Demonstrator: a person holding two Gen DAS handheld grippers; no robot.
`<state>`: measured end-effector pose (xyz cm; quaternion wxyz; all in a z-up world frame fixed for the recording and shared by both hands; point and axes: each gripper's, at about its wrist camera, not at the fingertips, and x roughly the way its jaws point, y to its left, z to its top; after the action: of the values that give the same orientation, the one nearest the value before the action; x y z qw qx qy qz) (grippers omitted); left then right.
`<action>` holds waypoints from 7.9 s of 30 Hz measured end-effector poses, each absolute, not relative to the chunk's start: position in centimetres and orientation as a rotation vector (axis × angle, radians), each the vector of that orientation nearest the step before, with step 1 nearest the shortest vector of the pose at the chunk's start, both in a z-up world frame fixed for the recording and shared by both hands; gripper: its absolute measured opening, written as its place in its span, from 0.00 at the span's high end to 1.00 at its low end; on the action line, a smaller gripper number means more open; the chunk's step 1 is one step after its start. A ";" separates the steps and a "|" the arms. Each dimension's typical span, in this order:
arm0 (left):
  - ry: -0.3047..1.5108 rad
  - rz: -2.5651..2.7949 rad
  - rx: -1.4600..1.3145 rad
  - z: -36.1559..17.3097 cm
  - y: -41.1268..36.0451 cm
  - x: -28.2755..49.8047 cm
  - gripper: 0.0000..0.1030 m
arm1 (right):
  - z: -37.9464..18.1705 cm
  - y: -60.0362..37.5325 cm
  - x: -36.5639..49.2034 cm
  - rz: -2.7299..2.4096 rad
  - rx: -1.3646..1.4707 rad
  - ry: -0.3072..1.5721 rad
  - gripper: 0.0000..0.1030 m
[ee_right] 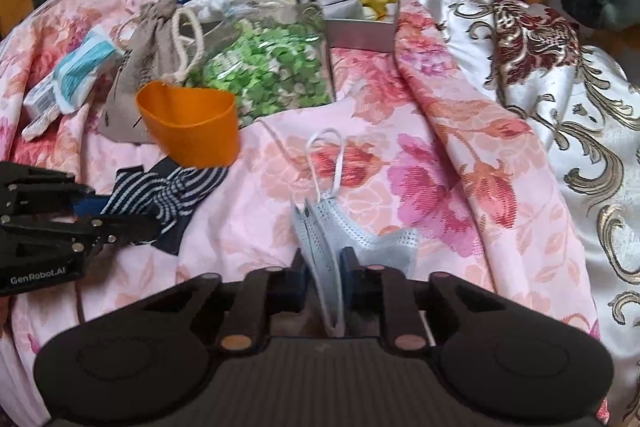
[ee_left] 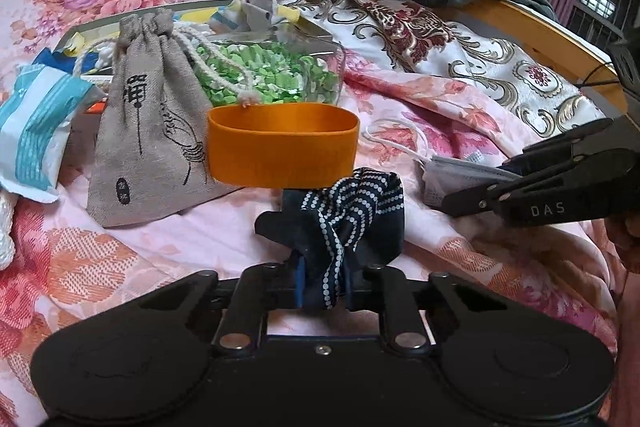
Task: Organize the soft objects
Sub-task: 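Lift and carry the grey mask and striped sock with both grippers toward the frog tray, then lower the mask and sock into the tray and open both grippers, then move both grippers back toward the orange cup and remaining items, then grasp the orange cup with the right gripper while the left gripper grasps the cartoon-figure pad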
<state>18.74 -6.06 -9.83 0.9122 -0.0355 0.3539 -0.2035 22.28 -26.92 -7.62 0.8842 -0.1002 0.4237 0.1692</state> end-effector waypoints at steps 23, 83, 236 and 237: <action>0.629 -0.564 -0.061 -6.3 -8.2 15.1 0.93 | -5.6 -26.9 21.3 0.463 -0.057 0.700 0.88; 0.273 -0.192 0.205 6.0 -5.1 25.3 0.93 | 0.5 -22.4 32.5 0.559 0.065 0.295 0.87; 0.771 0.064 -0.192 -5.1 6.8 17.7 0.01 | -7.9 -15.7 19.1 0.606 -0.119 0.761 0.00; 0.776 0.058 -0.209 -5.2 7.1 18.0 0.01 | -8.0 -15.7 19.1 0.607 -0.123 0.765 0.00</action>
<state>17.98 7.08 -5.24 0.9199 -0.1017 0.3778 0.0282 19.11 -15.67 -7.99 0.8814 -0.0589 0.3672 0.2913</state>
